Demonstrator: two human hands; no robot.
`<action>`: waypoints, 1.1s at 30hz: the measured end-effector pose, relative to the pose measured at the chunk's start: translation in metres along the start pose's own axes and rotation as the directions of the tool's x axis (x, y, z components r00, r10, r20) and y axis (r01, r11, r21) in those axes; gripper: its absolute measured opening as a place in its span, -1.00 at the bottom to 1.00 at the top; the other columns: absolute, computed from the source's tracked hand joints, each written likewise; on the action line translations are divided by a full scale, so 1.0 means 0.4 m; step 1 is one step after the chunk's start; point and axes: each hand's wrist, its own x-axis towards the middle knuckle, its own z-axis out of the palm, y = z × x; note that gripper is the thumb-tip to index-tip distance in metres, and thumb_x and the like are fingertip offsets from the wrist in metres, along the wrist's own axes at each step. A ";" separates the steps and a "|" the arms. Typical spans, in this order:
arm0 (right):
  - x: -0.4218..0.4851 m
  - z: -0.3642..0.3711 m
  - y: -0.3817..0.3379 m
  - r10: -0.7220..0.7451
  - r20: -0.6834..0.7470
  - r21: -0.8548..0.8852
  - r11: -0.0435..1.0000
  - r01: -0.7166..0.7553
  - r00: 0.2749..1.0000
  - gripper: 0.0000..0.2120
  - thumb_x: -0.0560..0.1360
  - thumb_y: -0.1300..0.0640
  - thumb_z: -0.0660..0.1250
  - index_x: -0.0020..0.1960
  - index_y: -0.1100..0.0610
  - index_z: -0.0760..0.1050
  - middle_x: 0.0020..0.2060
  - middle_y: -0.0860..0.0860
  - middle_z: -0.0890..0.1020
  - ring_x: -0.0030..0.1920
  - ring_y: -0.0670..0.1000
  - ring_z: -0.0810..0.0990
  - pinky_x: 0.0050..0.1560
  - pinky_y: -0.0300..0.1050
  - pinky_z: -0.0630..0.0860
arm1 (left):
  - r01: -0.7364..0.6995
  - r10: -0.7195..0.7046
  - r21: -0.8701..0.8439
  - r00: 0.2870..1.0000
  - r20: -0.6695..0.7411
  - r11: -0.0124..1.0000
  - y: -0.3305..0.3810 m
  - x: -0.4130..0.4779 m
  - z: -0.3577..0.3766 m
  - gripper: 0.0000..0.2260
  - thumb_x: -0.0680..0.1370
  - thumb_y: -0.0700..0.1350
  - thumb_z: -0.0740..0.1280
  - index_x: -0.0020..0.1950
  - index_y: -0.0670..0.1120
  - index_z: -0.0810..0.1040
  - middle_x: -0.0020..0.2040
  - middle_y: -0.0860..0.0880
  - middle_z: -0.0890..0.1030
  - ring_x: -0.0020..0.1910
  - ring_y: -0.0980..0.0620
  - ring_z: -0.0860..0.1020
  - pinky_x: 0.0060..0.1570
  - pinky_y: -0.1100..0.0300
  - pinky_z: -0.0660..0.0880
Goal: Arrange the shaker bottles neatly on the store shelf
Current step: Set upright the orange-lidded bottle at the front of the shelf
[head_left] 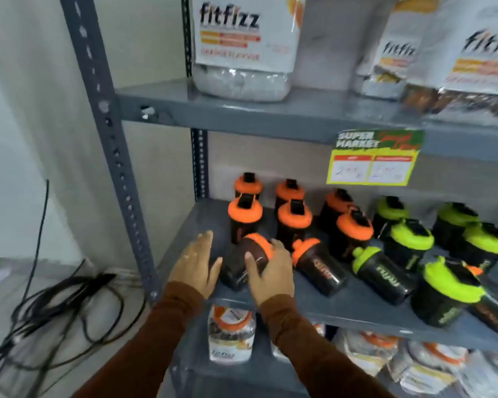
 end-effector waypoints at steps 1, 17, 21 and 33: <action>0.012 0.023 0.010 0.214 0.020 0.076 0.974 -0.215 0.977 -0.33 0.41 -0.02 0.39 0.34 0.30 0.23 0.26 0.29 0.41 0.29 0.27 0.39 0.31 0.05 0.32 | 0.069 -0.068 -0.006 0.996 0.049 0.998 -0.032 -0.011 0.031 -0.28 0.49 0.29 -0.15 0.34 -0.25 0.31 0.24 -0.32 0.50 0.20 -0.28 0.50 0.14 -0.12 0.46; 0.120 0.155 0.021 0.696 0.161 0.388 0.607 -0.693 0.700 -0.55 0.34 0.23 0.41 0.15 0.21 0.32 0.24 0.21 0.47 0.00 0.09 0.51 -0.27 -0.32 0.55 | 0.000 -0.102 0.274 0.929 0.355 0.962 -0.127 -0.040 0.117 0.24 -0.04 0.46 -0.65 0.47 -0.17 -0.07 0.52 -0.14 -0.01 0.50 -0.07 -0.04 0.45 0.09 -0.15; 0.040 0.146 0.012 0.678 -0.114 0.498 0.672 -0.548 0.726 -0.10 0.11 0.21 0.58 0.30 0.25 0.16 0.24 0.26 0.40 0.19 0.21 0.48 0.26 0.10 0.44 | -0.003 -0.105 0.290 0.929 0.355 0.957 -0.129 -0.042 0.124 0.24 -0.05 0.44 -0.67 0.47 -0.17 -0.10 0.52 -0.14 -0.03 0.50 -0.07 -0.05 0.46 0.09 -0.14; -0.030 0.185 0.011 0.300 -0.131 0.196 0.942 -0.272 0.945 0.08 0.04 0.09 0.65 0.37 0.29 0.13 0.33 0.26 0.22 0.38 0.20 0.17 0.41 -0.11 0.08 | 0.010 -0.119 0.275 0.917 0.381 0.961 -0.126 -0.040 0.120 0.24 -0.05 0.46 -0.65 0.47 -0.16 -0.09 0.52 -0.14 -0.03 0.50 -0.07 -0.05 0.46 0.08 -0.12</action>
